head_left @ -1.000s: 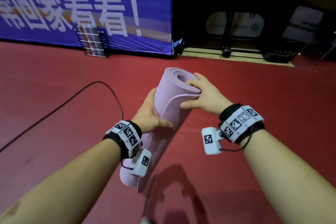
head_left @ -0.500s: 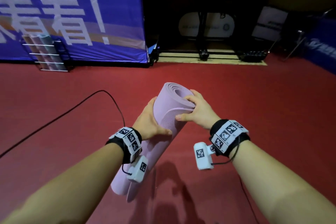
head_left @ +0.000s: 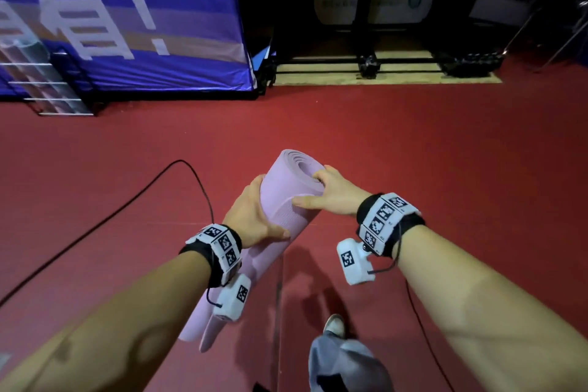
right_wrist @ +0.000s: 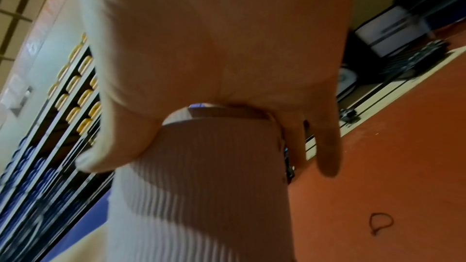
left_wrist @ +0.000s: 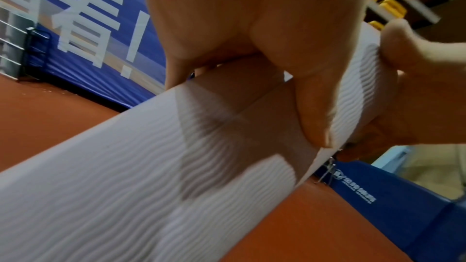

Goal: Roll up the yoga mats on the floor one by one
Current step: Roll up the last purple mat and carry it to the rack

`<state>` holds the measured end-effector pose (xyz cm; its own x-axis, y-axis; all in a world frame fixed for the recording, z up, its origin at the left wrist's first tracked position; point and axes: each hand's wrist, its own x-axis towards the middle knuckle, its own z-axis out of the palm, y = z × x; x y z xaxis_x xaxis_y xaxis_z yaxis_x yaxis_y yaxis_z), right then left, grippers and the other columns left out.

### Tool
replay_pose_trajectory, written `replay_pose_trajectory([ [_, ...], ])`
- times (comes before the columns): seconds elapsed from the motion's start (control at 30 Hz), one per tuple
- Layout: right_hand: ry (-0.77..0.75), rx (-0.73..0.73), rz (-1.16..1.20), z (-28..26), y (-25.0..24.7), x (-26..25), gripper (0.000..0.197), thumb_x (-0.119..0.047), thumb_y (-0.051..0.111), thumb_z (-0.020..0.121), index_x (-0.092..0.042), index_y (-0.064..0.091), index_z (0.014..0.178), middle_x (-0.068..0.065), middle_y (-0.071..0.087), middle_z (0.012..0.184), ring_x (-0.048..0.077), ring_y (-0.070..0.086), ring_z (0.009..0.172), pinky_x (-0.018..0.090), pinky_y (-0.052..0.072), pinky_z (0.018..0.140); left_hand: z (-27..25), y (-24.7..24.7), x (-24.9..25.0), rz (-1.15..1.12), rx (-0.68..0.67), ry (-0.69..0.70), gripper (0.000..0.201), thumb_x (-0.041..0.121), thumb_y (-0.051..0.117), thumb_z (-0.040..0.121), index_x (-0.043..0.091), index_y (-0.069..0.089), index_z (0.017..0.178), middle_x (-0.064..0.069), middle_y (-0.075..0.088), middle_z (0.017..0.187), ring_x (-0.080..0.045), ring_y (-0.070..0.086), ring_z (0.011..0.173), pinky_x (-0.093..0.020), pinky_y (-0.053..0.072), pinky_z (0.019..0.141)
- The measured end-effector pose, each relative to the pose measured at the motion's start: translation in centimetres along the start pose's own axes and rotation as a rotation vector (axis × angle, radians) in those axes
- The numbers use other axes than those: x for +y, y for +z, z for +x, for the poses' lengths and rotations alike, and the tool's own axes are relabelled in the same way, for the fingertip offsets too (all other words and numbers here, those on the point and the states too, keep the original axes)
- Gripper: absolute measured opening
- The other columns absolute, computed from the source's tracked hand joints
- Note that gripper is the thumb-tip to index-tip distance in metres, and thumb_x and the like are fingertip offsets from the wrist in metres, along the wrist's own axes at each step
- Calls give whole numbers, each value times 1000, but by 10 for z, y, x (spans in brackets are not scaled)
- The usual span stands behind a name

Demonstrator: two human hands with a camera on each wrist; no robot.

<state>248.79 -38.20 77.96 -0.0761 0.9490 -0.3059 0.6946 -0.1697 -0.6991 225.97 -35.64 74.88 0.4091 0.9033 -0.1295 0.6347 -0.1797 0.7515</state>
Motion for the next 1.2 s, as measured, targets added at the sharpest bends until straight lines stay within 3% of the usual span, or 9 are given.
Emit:
replay_pose_trajectory([
  [0.1, 4, -63, -36, 88, -12, -6, 108, -88, 62, 45, -17, 48, 125, 2, 33, 131, 21, 43, 125, 40, 41, 104, 68, -15, -25, -12, 29, -75, 122, 55, 96, 32, 40, 33, 135, 8, 52, 130, -18, 56, 116, -48, 50, 97],
  [0.27, -21, -161, 45, 208, -21, -8, 76, -62, 76, 74, -13, 49, 126, 2, 26, 145, 15, 26, 140, 27, 30, 97, 164, -44, -69, -4, 52, -169, 121, 56, 96, 30, 39, 35, 133, 8, 53, 128, -20, 56, 116, -49, 50, 97],
  [0.4, 7, -110, 143, 299, -4, 10, 77, -76, 70, 58, -17, 53, 105, 0, 37, 124, 16, 43, 118, 31, 37, 86, 242, -54, -117, 32, 8, -218, 113, 55, 92, 35, 39, 35, 130, 5, 53, 124, -23, 57, 110, -50, 52, 90],
  [0.57, 83, -174, 167, 429, 11, 31, 67, -69, 70, 71, -23, 59, 119, 6, 34, 143, 18, 33, 135, 29, 30, 108, 359, -62, -188, 48, -72, -277, 117, 61, 89, 34, 36, 33, 135, 6, 52, 125, -24, 56, 111, -49, 51, 92],
  [0.7, 172, -127, 209, 533, 29, 56, 51, -49, 76, 81, -19, 62, 120, 0, 40, 129, 12, 39, 125, 20, 28, 96, 463, -58, -253, 113, -159, -284, 131, 60, 88, 37, 26, 28, 148, -3, 50, 135, -31, 50, 122, -52, 47, 100],
  [0.8, 207, -104, 230, 600, 52, 93, 57, -58, 76, 70, -19, 64, 110, 6, 45, 123, 21, 47, 118, 25, 34, 97, 526, -41, -300, 165, -213, -308, 132, 53, 93, 46, 23, 21, 153, -6, 45, 143, -34, 43, 130, -51, 39, 109],
  [0.93, 247, -63, 297, 679, 88, 151, 73, -73, 64, 55, -23, 65, 109, 4, 48, 126, 18, 47, 119, 31, 36, 107, 594, -5, -364, 195, -242, -331, 137, 68, 82, 37, 24, 22, 152, -5, 48, 140, -33, 47, 125, -53, 41, 105],
  [1.1, 225, -136, 356, 777, 129, 250, 74, -66, 73, 60, -17, 68, 115, 3, 51, 124, 22, 50, 121, 32, 38, 108, 668, 68, -435, 197, -245, -414, 122, 52, 90, 45, 19, 33, 148, -6, 49, 137, -33, 47, 122, -49, 39, 103],
  [1.2, 260, -194, 414, 834, 151, 315, 70, -64, 76, 59, -18, 68, 112, 4, 52, 126, 18, 53, 118, 37, 41, 109, 716, 118, -474, 181, -254, -523, 129, 71, 72, 32, 27, 29, 146, -2, 47, 138, -31, 47, 125, -53, 41, 104],
])
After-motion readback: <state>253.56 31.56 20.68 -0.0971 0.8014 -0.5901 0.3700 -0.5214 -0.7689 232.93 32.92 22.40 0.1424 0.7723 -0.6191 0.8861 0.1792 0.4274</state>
